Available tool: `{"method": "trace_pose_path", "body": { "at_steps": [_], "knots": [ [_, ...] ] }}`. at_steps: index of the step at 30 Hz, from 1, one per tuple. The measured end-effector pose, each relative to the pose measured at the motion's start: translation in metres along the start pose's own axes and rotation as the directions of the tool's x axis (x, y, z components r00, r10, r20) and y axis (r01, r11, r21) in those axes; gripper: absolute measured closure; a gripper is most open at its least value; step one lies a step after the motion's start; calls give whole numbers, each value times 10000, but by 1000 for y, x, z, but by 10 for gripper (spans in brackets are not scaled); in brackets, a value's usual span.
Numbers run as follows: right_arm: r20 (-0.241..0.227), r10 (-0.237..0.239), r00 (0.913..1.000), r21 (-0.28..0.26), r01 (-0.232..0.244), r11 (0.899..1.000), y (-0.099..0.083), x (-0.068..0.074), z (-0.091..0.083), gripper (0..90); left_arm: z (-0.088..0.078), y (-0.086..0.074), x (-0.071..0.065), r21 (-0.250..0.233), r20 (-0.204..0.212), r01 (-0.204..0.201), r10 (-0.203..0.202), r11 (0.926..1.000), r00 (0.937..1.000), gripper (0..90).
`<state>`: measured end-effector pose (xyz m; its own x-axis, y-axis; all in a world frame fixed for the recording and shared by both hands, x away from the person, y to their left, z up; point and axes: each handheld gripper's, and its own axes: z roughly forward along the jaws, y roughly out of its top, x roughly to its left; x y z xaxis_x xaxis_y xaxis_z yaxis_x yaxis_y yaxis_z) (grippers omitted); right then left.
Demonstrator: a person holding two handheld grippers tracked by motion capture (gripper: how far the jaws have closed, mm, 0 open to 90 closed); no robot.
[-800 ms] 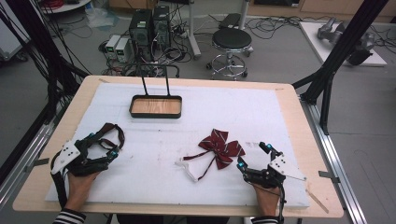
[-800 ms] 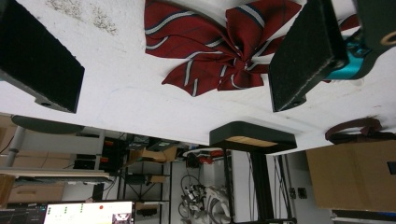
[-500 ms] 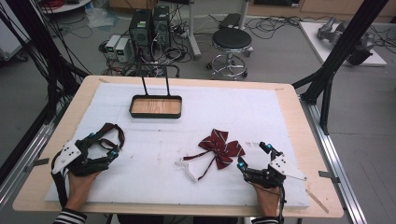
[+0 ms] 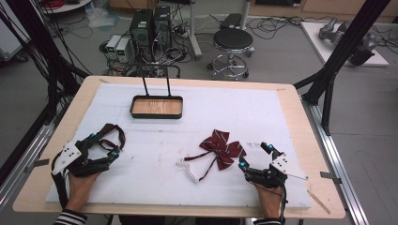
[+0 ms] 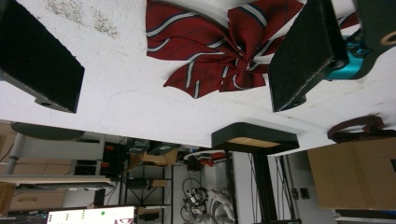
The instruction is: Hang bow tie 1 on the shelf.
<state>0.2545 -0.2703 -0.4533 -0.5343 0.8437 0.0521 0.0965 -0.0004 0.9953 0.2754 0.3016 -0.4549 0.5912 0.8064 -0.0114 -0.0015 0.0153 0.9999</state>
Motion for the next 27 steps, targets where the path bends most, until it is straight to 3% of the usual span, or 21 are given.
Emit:
{"method": "trace_pose_path", "body": {
  "at_steps": [7,8,11,14,17,18,19,20,21,22,23,24,25,26,27],
  "knots": [
    [-106,134,9999,307,-130,9994,2,-3,3,28,0,0,0,52,-28,-5,5,10000,10000,150],
    [-222,-86,9997,566,98,9984,4,-2,4,28,0,0,0,56,-32,-9,9,10000,10000,149],
    [-395,-102,9992,759,132,9970,8,-2,5,28,0,0,0,56,-38,-3,4,10000,10000,150],
    [-837,-452,9955,1237,554,9908,19,2,9,29,0,0,0,53,-34,-31,31,10000,10000,149],
    [-1140,-481,9923,1522,653,9862,26,5,13,31,0,0,0,43,-32,-23,23,10000,10000,150],
    [-1472,-702,9866,1839,970,9781,31,7,19,45,0,0,0,49,-36,-34,34,10000,10000,150],
    [-1472,-702,9866,1839,970,9781,31,7,19,45,0,0,0,49,-36,-34,34,10000,10000,150],
    [-1703,-1034,9800,2321,1419,9623,35,10,25,45,0,0,0,46,-36,-30,30,10000,10000,150],
    [-1703,-1034,9800,2321,1419,9623,35,10,25,45,0,0,0,47,-36,-32,32,10000,10000,150],
    [-1903,-1302,9730,2823,1813,9421,38,13,31,45,0,0,0,44,-35,-29,29,10000,10000,150],
    [-1903,-1302,9730,2823,1813,9421,38,13,31,45,0,0,0,44,-35,-29,29,10000,10000,149],
    [-2096,-1483,9665,3142,2102,9258,42,14,36,46,0,0,0,46,-35,-31,31,10000,10000,150],
    [-2096,-1483,9665,3142,2102,9258,42,14,36,46,0,0,0,48,-38,-34,34,10000,10000,150],
    [-2373,-1484,9600,3419,2256,9123,44,15,41,46,0,0,0,46,-38,-25,26,10000,10000,150],
    [-2373,-1484,9600,3419,2256,9123,44,15,41,46,0,0,0,46,-38,-25,26,10000,10000,150]
  ]
}}
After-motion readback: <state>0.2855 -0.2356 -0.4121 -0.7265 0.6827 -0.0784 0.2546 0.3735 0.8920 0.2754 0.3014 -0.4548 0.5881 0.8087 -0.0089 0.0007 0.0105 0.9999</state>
